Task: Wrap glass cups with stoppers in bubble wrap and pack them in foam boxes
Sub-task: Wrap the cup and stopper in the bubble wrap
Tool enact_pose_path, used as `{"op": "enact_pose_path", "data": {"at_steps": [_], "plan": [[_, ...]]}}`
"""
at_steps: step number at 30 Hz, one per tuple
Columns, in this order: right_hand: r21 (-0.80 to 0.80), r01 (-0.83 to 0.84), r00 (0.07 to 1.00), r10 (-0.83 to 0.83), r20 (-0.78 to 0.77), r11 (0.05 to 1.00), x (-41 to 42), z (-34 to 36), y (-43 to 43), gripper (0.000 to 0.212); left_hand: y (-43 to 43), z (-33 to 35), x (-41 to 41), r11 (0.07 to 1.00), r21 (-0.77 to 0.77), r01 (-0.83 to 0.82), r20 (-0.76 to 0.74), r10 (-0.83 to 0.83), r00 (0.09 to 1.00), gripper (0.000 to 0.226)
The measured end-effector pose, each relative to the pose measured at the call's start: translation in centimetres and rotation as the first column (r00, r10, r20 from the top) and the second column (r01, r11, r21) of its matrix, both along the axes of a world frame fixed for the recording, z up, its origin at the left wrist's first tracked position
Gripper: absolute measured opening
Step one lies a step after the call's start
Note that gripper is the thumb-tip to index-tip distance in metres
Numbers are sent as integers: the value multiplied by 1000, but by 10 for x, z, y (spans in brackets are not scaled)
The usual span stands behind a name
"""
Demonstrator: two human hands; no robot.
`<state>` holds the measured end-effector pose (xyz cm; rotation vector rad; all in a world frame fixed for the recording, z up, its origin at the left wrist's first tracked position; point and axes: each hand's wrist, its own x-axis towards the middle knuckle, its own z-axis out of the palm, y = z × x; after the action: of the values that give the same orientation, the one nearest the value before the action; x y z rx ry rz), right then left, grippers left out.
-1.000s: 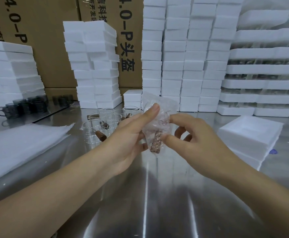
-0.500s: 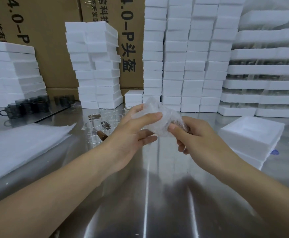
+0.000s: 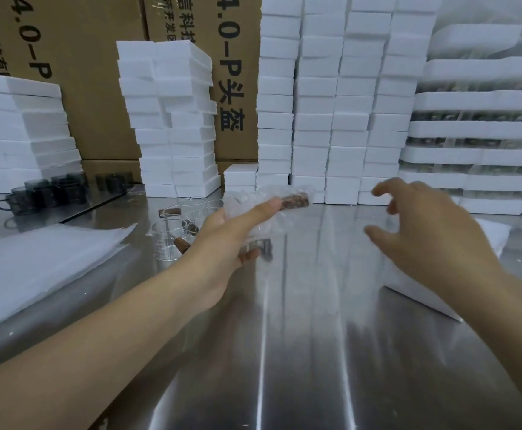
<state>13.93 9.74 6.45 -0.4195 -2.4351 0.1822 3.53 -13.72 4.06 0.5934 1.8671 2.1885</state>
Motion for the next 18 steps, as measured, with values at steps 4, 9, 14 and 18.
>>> {"op": "enact_pose_path", "data": {"at_steps": [4,9,14,18], "plan": [[30,297,931,-297,213,954,5,-2,14,53,-1,5,-1,996,90,-15,125,4,992,65],[-14,220,968,-217,123,975,0,-4,10,46,-3,6,-4,995,85,-48,158,34,987,45],[-62,-178,984,178,-14,982,2,1,-11,49,-6,12,-3,980,134,-147,27,145,989,76],[-182,-331,921,359,152,926,9,0,-26,34,-10,14,-8,978,168,-126,-82,141,987,73]]}}
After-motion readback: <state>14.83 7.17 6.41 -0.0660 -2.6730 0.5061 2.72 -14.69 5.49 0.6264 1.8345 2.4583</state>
